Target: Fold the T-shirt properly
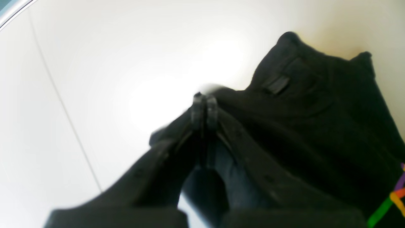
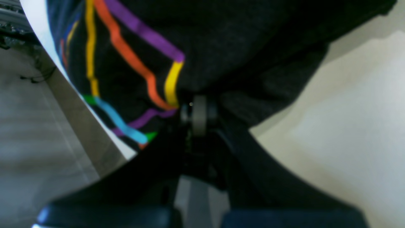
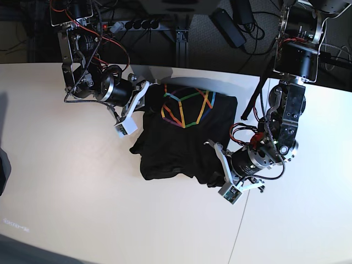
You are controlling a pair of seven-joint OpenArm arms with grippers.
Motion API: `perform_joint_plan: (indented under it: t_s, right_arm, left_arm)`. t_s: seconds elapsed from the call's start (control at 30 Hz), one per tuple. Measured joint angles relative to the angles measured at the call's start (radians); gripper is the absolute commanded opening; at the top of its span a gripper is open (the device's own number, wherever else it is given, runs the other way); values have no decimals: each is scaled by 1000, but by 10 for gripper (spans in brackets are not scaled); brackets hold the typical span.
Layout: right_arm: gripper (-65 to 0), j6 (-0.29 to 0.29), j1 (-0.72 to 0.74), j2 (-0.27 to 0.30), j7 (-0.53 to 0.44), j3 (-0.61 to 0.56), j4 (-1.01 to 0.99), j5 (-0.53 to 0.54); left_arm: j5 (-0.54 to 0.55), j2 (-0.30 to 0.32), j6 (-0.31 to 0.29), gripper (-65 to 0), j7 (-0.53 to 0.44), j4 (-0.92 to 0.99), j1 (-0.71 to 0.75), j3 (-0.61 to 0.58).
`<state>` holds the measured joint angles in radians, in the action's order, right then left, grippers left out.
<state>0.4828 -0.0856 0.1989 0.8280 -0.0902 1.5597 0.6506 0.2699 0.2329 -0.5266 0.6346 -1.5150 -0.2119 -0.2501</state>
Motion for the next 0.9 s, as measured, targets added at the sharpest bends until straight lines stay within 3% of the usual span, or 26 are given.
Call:
perform_joint_plan:
  t_s: [0.27,0.47,0.9]
  right_arm:
    - [-650,0,0,0,0,0,0,0]
    - [-650,0,-1,0,23,17,18,-21]
    - [-650,0,-6,48,131,195,154,-10]
  left_arm:
    - [6,0,3,-650,5,0,-2,76]
    - [91,2,8,-650,110,-15,7,191]
    - [221,156,25,-650,191,-340,328,380]
